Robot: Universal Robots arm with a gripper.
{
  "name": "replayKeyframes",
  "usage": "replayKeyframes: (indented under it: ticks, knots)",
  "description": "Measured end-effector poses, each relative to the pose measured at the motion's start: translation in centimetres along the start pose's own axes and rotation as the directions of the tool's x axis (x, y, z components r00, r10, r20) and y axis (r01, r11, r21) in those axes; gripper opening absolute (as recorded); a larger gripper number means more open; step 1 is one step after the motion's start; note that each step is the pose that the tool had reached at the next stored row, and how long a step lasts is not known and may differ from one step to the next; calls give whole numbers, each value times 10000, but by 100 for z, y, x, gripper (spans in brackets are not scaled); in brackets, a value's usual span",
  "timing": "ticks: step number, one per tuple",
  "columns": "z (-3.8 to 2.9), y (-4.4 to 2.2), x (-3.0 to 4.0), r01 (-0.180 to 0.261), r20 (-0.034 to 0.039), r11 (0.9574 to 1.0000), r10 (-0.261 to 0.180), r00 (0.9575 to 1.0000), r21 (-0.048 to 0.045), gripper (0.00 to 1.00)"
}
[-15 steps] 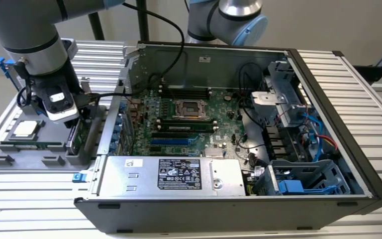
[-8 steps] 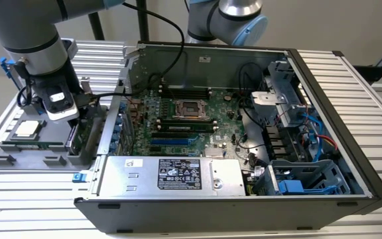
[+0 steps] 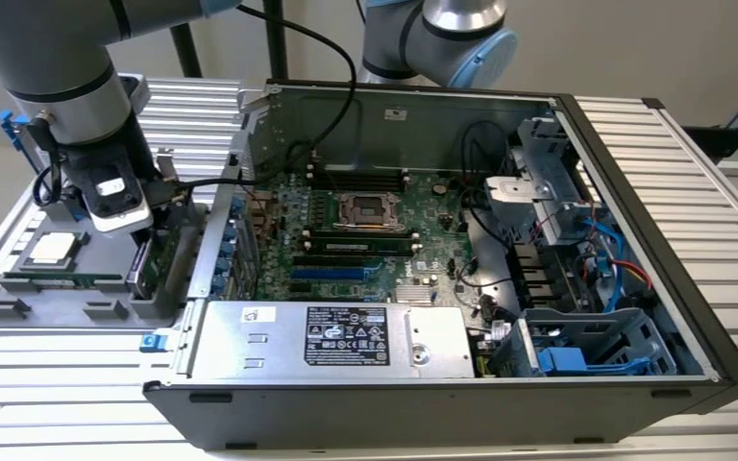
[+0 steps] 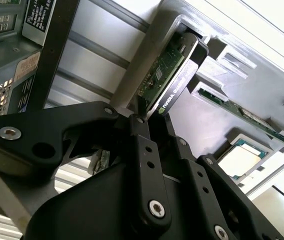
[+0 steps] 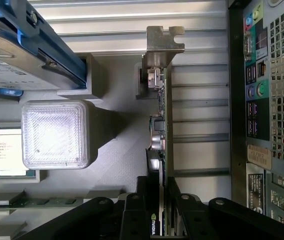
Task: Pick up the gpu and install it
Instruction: 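Pick up the gpu and move the gpu toward the slot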
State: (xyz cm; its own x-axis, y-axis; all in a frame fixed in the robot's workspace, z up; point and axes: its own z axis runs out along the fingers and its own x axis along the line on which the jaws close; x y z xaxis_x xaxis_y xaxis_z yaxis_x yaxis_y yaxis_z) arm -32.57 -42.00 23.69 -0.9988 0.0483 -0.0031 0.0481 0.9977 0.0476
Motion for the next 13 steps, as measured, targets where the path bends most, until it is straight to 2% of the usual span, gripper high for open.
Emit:
replayKeyframes:
  ticks: [7,13]
  knots:
    - [-16,1,0,-1,-1,10000,1,10000,0,0]
    - [-73,4,0,0,0,10000,0,10000,-1,0]
